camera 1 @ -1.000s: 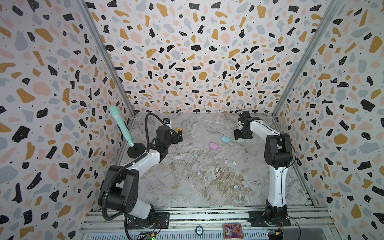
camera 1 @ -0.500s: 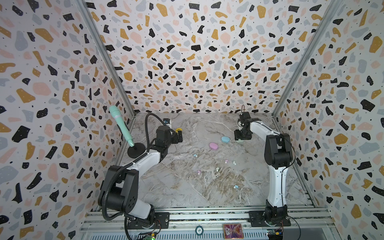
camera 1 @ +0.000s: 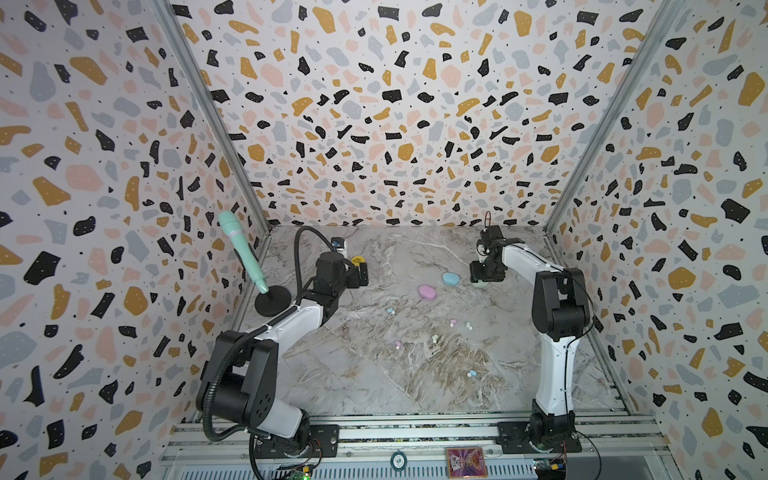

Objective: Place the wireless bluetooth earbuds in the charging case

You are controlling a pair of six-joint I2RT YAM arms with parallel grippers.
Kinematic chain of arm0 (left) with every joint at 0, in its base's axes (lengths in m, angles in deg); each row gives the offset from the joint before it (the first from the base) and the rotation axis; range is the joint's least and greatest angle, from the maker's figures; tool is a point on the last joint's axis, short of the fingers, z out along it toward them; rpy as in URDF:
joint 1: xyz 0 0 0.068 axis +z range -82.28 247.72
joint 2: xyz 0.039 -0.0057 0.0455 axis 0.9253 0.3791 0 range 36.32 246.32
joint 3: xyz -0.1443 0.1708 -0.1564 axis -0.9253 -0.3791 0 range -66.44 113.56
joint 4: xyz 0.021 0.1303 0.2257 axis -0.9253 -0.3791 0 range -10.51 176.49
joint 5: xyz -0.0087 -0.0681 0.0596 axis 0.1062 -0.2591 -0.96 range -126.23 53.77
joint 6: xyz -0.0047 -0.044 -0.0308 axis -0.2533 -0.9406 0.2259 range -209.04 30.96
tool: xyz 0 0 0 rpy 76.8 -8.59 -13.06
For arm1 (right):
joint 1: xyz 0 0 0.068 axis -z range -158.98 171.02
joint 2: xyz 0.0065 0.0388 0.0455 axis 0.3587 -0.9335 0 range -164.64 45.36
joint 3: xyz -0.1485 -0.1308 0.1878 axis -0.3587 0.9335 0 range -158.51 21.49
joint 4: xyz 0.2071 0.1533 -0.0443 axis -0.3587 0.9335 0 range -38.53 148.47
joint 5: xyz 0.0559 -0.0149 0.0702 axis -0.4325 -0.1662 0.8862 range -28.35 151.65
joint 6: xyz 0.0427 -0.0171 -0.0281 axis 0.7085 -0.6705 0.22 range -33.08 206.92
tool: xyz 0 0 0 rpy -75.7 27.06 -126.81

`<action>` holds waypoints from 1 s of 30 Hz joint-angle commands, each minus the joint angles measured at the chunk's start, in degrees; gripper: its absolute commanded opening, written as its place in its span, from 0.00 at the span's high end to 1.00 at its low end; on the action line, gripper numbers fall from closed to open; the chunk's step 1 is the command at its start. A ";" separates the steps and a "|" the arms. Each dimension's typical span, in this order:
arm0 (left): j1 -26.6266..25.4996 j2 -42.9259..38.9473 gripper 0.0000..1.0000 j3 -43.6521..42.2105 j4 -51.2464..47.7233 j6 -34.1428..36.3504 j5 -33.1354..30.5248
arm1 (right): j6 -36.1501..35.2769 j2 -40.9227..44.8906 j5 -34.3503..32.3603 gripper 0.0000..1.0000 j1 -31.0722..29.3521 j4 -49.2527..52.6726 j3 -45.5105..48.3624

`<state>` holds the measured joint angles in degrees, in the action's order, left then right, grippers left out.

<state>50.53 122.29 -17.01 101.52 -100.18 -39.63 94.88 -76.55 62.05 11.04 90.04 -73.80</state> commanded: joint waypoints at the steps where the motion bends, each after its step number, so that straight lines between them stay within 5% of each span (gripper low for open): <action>1: -3.04 -2.61 0.00 -0.89 1.67 3.05 1.97 | 0.87 8.54 0.94 0.44 -0.21 1.63 2.22; 14: -17.82 -10.34 0.00 -13.76 13.61 3.26 15.44 | 3.72 28.59 8.16 0.45 -8.28 7.30 14.33; 30: -24.44 -12.89 0.02 -15.71 17.98 12.12 22.79 | 12.19 33.38 13.87 0.45 -25.67 14.66 5.90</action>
<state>26.47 108.63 -31.72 115.38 -91.43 -18.60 104.54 -45.16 74.97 -13.46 101.71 -64.22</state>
